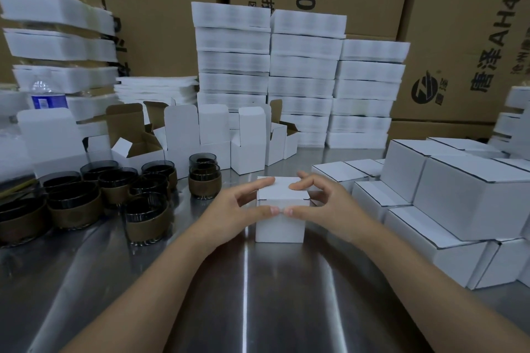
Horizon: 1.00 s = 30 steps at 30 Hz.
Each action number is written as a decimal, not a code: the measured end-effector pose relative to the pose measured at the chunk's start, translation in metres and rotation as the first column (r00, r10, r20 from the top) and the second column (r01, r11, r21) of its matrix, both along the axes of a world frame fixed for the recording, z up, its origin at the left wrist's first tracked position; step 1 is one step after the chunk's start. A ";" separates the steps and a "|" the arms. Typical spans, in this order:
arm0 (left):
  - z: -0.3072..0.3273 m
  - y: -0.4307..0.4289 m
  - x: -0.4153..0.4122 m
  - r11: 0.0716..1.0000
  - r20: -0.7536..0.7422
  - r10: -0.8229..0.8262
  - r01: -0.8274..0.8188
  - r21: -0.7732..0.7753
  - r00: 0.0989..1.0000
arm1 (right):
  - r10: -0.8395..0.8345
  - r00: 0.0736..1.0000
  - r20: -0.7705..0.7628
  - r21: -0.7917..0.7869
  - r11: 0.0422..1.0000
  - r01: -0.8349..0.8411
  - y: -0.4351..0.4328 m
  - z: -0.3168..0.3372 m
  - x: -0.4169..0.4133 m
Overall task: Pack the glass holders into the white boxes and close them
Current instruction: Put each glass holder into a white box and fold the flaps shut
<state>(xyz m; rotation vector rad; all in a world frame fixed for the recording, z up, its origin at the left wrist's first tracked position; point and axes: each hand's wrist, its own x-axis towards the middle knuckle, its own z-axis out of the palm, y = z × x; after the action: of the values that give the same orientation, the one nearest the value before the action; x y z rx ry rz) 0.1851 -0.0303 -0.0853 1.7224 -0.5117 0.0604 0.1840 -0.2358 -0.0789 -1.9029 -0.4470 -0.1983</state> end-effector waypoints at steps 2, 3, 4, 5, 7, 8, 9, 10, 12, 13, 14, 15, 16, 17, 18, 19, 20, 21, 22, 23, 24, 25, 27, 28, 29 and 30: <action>0.000 0.001 0.001 1.000 0.008 -0.004 0.004 0.015 1.000 | -0.042 0.994 0.105 -0.086 0.995 0.051 -0.001 -0.005 -0.002; 0.000 0.002 0.001 1.000 0.011 -0.009 0.008 0.027 1.000 | -0.061 0.986 0.157 -0.129 0.988 0.082 -0.002 -0.006 -0.004; 0.000 0.002 0.001 0.999 0.016 -0.014 0.013 0.039 1.000 | -0.076 0.977 0.201 -0.161 0.981 0.109 -0.002 -0.005 -0.005; 0.000 0.003 0.002 0.999 0.017 -0.015 0.015 0.043 1.000 | -0.087 0.969 0.230 -0.185 0.974 0.131 -0.002 -0.004 -0.006; 0.000 0.003 0.002 1.000 0.003 -0.013 0.013 0.022 1.000 | -0.093 0.962 0.255 -0.235 0.960 0.155 -0.002 -0.002 -0.008; 0.000 0.003 0.001 1.000 -0.005 -0.010 0.010 0.007 1.000 | -0.091 0.961 0.260 -0.259 0.952 0.160 -0.002 0.000 -0.009; 0.000 0.002 0.001 1.000 -0.010 -0.007 0.007 -0.006 1.000 | -0.089 0.961 0.262 -0.278 0.947 0.163 -0.002 0.001 -0.009; 0.000 0.002 0.001 1.000 -0.011 -0.006 0.006 -0.016 1.000 | -0.089 0.961 0.263 -0.291 0.942 0.166 -0.002 0.002 -0.010; 0.001 0.001 0.000 1.000 -0.008 -0.005 0.004 -0.025 1.000 | -0.089 0.956 0.279 -0.322 0.929 0.181 -0.002 0.003 -0.010; 0.002 0.001 -0.001 1.000 -0.005 -0.004 0.004 -0.028 1.000 | -0.087 0.952 0.293 -0.342 0.921 0.189 -0.002 0.003 -0.009; 0.002 0.000 -0.001 1.000 -0.002 -0.004 0.004 -0.031 1.000 | -0.083 0.949 0.304 -0.358 0.913 0.194 -0.003 0.003 -0.009; 0.003 0.000 -0.001 0.999 0.001 -0.002 0.002 -0.033 1.000 | -0.080 0.947 0.310 -0.366 0.910 0.197 -0.003 0.003 -0.009; 0.003 0.000 -0.002 0.999 0.001 -0.001 0.002 -0.035 1.000 | -0.080 0.947 0.312 -0.368 0.909 0.198 -0.003 0.003 -0.009; 0.003 -0.001 -0.002 0.999 -0.001 0.000 0.000 -0.037 1.000 | -0.080 0.946 0.313 -0.367 0.909 0.198 -0.003 0.003 -0.008; 0.004 -0.001 -0.002 0.999 -0.003 0.002 -0.002 -0.039 1.000 | -0.081 0.947 0.312 -0.368 0.908 0.199 -0.003 0.003 -0.008; 0.004 -0.001 -0.003 0.999 -0.003 0.005 -0.005 -0.039 1.000 | -0.082 0.947 0.310 -0.368 0.908 0.199 -0.003 0.003 -0.008; 0.004 -0.001 -0.003 0.999 -0.002 0.008 -0.008 -0.039 1.000 | -0.083 0.948 0.308 -0.368 0.908 0.199 -0.003 0.004 -0.008; 0.003 -0.001 -0.003 0.999 0.000 0.008 -0.008 -0.040 1.000 | -0.083 0.948 0.306 -0.368 0.908 0.199 -0.004 0.004 -0.008; 0.003 -0.001 -0.002 0.999 0.001 0.007 -0.007 -0.045 1.000 | -0.082 0.949 0.305 -0.369 0.908 0.197 -0.004 0.005 -0.008; 0.003 -0.001 -0.002 0.999 0.000 0.005 -0.005 -0.052 1.000 | -0.081 0.950 0.303 -0.369 0.908 0.195 -0.004 0.005 -0.008; 0.003 -0.001 -0.003 0.998 -0.001 0.002 -0.002 -0.059 1.000 | -0.080 0.951 0.300 -0.369 0.909 0.193 -0.004 0.005 -0.009; 0.004 -0.002 -0.003 0.998 0.000 0.000 0.000 -0.064 1.000 | -0.082 0.952 0.297 -0.367 0.910 0.193 -0.004 0.006 -0.008; 0.004 -0.002 -0.004 0.997 0.007 0.000 0.001 -0.074 1.000 | -0.087 0.954 0.288 -0.358 0.914 0.192 -0.004 0.007 -0.008; 0.004 -0.003 -0.005 0.997 0.011 0.000 0.001 -0.081 1.000 | -0.088 0.955 0.285 -0.352 0.916 0.190 -0.004 0.007 -0.008; 0.005 -0.003 -0.005 0.996 0.013 -0.001 0.002 -0.089 1.000 | -0.087 0.955 0.284 -0.347 0.919 0.186 -0.004 0.008 -0.008; 0.005 -0.003 -0.006 0.995 0.013 -0.001 0.003 -0.096 1.000 | -0.084 0.955 0.283 -0.341 0.922 0.183 -0.003 0.008 -0.009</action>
<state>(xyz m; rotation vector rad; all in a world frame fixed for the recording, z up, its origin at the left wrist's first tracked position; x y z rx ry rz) 0.1790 -0.0335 -0.0805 1.6288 -0.5122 0.0932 0.1755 -0.2391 -0.0710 -2.2873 -0.5614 -0.4944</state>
